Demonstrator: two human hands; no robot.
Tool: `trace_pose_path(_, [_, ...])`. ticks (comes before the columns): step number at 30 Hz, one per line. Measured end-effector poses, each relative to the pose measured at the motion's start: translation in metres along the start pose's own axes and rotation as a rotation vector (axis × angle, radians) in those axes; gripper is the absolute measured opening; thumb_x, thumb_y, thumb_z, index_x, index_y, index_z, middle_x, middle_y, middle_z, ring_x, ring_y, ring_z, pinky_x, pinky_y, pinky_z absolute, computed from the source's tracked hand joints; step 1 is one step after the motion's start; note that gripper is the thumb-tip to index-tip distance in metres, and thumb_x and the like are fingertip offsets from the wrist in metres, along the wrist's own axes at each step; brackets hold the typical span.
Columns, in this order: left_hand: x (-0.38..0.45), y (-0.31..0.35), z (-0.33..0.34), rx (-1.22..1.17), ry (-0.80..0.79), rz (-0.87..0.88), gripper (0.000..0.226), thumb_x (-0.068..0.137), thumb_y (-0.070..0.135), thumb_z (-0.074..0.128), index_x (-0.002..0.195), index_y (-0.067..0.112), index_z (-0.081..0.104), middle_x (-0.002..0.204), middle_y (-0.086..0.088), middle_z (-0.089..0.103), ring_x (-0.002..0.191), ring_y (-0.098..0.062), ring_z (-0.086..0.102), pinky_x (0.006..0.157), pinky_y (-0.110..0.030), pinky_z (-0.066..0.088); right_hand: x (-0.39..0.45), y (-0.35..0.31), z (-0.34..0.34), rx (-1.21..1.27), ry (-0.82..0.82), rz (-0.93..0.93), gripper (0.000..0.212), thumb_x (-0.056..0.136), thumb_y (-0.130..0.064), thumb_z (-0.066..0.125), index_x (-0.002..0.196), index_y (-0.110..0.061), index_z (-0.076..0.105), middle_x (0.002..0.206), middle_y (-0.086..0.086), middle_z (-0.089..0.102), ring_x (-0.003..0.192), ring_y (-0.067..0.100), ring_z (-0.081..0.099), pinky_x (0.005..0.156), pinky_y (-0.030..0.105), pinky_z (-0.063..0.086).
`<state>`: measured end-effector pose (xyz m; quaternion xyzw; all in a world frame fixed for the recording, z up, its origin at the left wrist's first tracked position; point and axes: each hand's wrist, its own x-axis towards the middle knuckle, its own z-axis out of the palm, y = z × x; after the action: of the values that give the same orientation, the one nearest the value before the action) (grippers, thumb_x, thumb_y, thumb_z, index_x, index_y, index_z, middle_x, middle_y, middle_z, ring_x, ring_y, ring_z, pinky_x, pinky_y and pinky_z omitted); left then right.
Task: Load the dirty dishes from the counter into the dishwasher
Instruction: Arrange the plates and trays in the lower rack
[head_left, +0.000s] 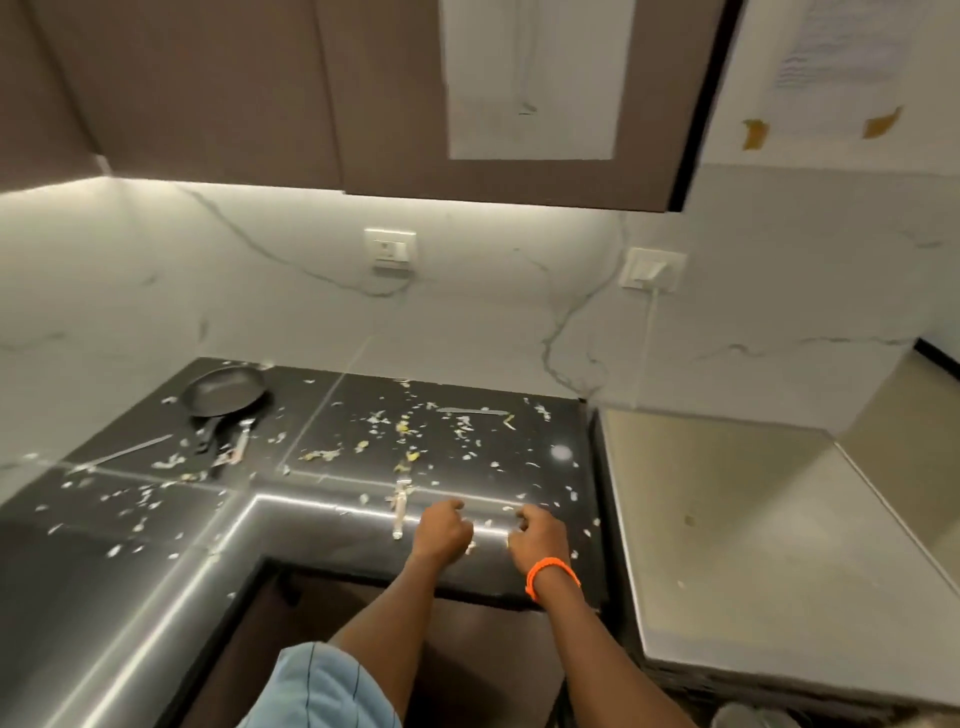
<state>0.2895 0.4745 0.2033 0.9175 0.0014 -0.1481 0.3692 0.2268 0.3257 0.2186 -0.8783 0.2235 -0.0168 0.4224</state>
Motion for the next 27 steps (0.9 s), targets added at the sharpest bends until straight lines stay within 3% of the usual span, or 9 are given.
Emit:
trace_pose_path(7, [0.009, -0.078, -0.079, -0.067, 0.111, -0.132, 0.049, 0.089, 0.013, 0.054, 0.137, 0.013, 0.061, 0.133, -0.012, 0.065, 0.122, -0.028, 0.060, 0.098, -0.032, 0.047, 0.013, -0.064, 0.077, -0.069, -0.086, -0.073, 0.039, 0.083, -0.006, 0.056, 0.119, -0.012, 0.070, 0.108, 0.008, 0.071, 0.101, 0.025, 0.065, 0.086, 0.026, 0.050])
trace_pose_path(11, [0.025, -0.118, -0.110, -0.068, 0.129, -0.152, 0.048, 0.090, 0.014, 0.053, 0.137, 0.012, 0.061, 0.136, -0.011, 0.063, 0.125, -0.028, 0.058, 0.102, -0.032, 0.045, 0.016, -0.084, 0.112, -0.081, -0.097, -0.075, 0.040, 0.085, -0.006, 0.058, 0.123, -0.012, 0.069, 0.117, 0.010, 0.070, 0.110, 0.026, 0.064, 0.093, 0.027, 0.048])
trace_pose_path(14, [0.034, -0.146, -0.123, -0.038, 0.119, -0.164, 0.036, 0.089, 0.021, 0.056, 0.121, 0.013, 0.069, 0.123, -0.009, 0.069, 0.114, -0.027, 0.063, 0.096, -0.033, 0.050, 0.017, -0.089, 0.137, -0.095, -0.100, -0.052, 0.038, 0.084, -0.005, 0.060, 0.121, -0.010, 0.070, 0.118, 0.011, 0.070, 0.111, 0.028, 0.064, 0.093, 0.028, 0.049])
trace_pose_path(18, [0.047, -0.171, -0.131, -0.009, 0.083, -0.194, 0.018, 0.083, 0.014, 0.057, 0.092, 0.018, 0.072, 0.103, -0.010, 0.072, 0.106, -0.031, 0.066, 0.089, -0.031, 0.053, 0.022, -0.093, 0.159, -0.125, -0.112, -0.037, 0.028, 0.086, -0.008, 0.060, 0.110, -0.012, 0.073, 0.110, 0.011, 0.071, 0.102, 0.029, 0.065, 0.085, 0.032, 0.052])
trace_pose_path(22, [0.066, -0.186, -0.125, 0.009, 0.074, -0.246, 0.038, 0.083, 0.018, 0.061, 0.121, 0.013, 0.069, 0.123, -0.008, 0.069, 0.117, -0.029, 0.062, 0.099, -0.034, 0.051, 0.038, -0.094, 0.178, -0.189, -0.169, -0.035, 0.021, 0.088, -0.009, 0.061, 0.104, -0.014, 0.072, 0.104, 0.009, 0.072, 0.094, 0.026, 0.065, 0.078, 0.028, 0.051])
trace_pose_path(24, [0.077, -0.191, -0.119, 0.069, 0.123, -0.256, 0.042, 0.081, 0.029, 0.069, 0.119, 0.013, 0.065, 0.122, -0.008, 0.067, 0.118, -0.028, 0.060, 0.099, -0.039, 0.051, 0.052, -0.093, 0.186, -0.219, -0.186, -0.032, 0.019, 0.087, -0.008, 0.061, 0.101, -0.014, 0.073, 0.100, 0.009, 0.072, 0.087, 0.023, 0.063, 0.074, 0.027, 0.049])
trace_pose_path(27, [0.091, -0.196, -0.109, 0.181, 0.142, -0.300, 0.067, 0.073, 0.051, 0.081, 0.125, 0.016, 0.057, 0.130, -0.004, 0.056, 0.129, -0.025, 0.048, 0.105, -0.040, 0.047, 0.075, -0.087, 0.198, -0.255, -0.213, -0.006, 0.015, 0.086, -0.008, 0.063, 0.096, -0.016, 0.073, 0.097, 0.007, 0.072, 0.083, 0.020, 0.061, 0.075, 0.029, 0.052])
